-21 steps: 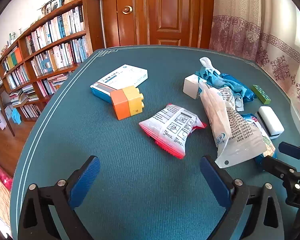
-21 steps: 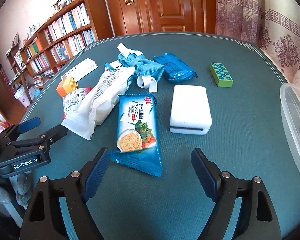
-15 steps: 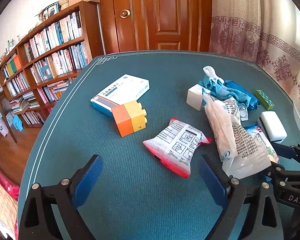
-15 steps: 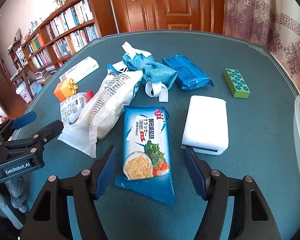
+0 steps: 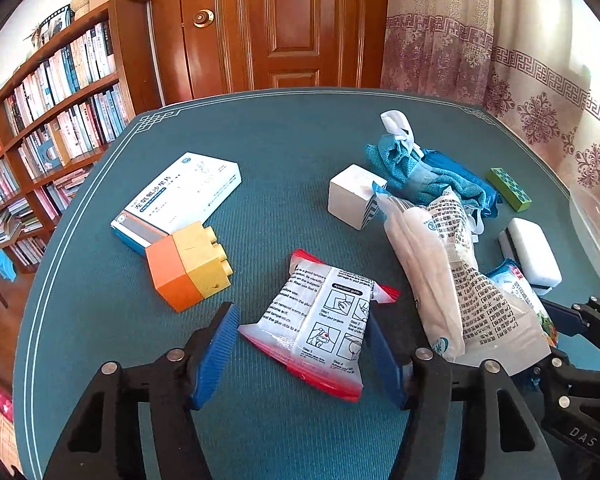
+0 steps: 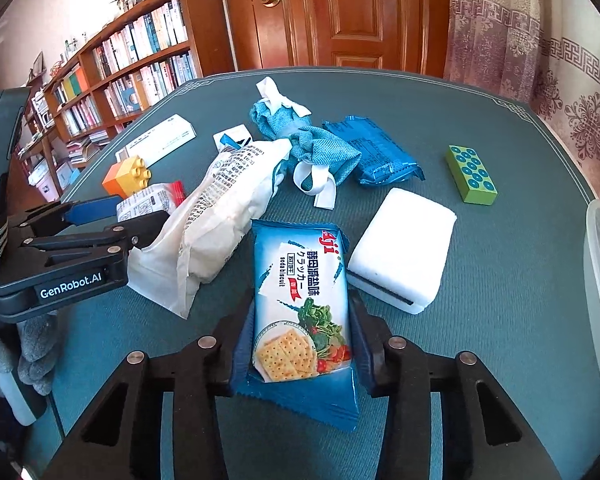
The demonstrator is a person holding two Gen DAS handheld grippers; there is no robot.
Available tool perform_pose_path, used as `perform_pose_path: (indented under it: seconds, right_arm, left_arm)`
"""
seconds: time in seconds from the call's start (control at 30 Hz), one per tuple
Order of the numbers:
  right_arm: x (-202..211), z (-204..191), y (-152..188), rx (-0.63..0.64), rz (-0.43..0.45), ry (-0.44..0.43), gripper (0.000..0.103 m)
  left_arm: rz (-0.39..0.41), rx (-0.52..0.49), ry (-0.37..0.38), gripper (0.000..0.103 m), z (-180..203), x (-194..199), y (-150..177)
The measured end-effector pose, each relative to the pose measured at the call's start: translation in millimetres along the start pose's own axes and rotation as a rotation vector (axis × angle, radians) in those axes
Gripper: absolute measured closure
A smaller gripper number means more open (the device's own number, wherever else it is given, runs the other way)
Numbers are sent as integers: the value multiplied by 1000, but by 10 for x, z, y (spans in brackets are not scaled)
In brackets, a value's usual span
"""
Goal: Organize objects
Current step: 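Grasp the red-white packet with the left tool while the right tool grasps the blue cracker packet, then carry both packets to the clear bowl and lower them inside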
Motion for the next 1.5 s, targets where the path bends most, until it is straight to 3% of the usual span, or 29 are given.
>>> perform_pose_path:
  seconds: [0.27,0.73,1.13,1.5]
  right_arm:
    - [105,18,114,-15,5,-28,60]
    - [542,291,222,-83,81,-24,60]
    - [1000,1277,309,-253,163,167,60]
    - [1216,2275,537,-408,140,356,60]
  left_arm:
    - [9,8,25,43,61,66,34]
    - [103,33,23,48,223,503,-57]
    - [140,-70,116,48,864,672,-146]
    - [120,-182,216,48,1626,602,-218]
Point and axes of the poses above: each gripper's, at about its wrist camera, not at the fingertips, and x roughly against the way its jaws point, z to its right, y to its underside, the point moved 1 cm from there along -x, roughly the way its jaws point, and after that the axes turned 4 degrees about y, right-handed, at the moved point
